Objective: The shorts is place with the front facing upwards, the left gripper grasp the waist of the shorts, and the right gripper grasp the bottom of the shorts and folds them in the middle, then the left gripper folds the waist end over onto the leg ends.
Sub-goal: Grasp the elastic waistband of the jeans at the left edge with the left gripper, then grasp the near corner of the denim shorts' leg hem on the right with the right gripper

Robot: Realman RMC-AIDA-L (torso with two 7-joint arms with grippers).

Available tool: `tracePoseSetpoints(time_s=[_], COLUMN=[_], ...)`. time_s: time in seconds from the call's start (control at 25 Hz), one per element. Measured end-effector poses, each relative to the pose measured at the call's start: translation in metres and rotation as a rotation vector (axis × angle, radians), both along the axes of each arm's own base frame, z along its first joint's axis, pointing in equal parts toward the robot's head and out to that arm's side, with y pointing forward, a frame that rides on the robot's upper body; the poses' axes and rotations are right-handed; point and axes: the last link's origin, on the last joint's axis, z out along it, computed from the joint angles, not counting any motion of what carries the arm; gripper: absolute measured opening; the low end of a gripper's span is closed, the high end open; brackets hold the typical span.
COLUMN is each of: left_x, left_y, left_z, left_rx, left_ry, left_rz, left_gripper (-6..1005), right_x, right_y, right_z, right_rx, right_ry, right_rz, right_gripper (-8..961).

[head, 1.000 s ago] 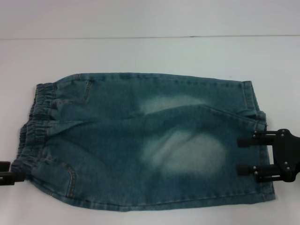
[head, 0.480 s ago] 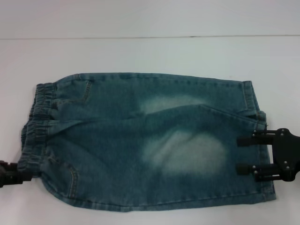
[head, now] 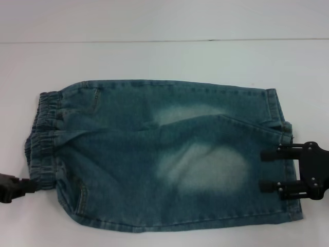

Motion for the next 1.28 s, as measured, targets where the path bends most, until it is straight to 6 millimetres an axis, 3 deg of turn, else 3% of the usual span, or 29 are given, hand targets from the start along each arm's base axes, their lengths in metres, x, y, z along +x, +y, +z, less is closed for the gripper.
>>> tracePoseSetpoints(time_s=[0.08, 0.32, 0.72, 1.0, 1.28], left_x=[0.001, 0.004, 0.013, 0.018, 0.024], left_y=[0.002, 0.005, 0.013, 0.025, 0.03], left_z=[0.0, 0.0, 0.001, 0.009, 0.009], left_rx=[0.004, 0.009, 0.019, 0.039, 0.028], left_ry=[-0.002, -0.007, -0.039, -0.042, -0.042], left_rz=[-0.001, -0.006, 0.002, 0.032, 0.026], left_gripper=[93, 24, 21, 19, 19], right_x=[0.001, 0.001, -0.002, -0.01, -0.006], right_y=[-0.001, -0.001, 0.013, 0.025, 0.021], right_z=[0.0, 0.0, 0.017, 0.045, 0.054], right_rx=[0.0, 0.002, 0.011, -0.064, -0.197], right_ry=[-0.001, -0.002, 0.016, -0.176, -0.374], right_rz=[-0.002, -0.005, -0.118, -0.181, -0.204], right_gripper=[806, 797, 782, 771, 761])
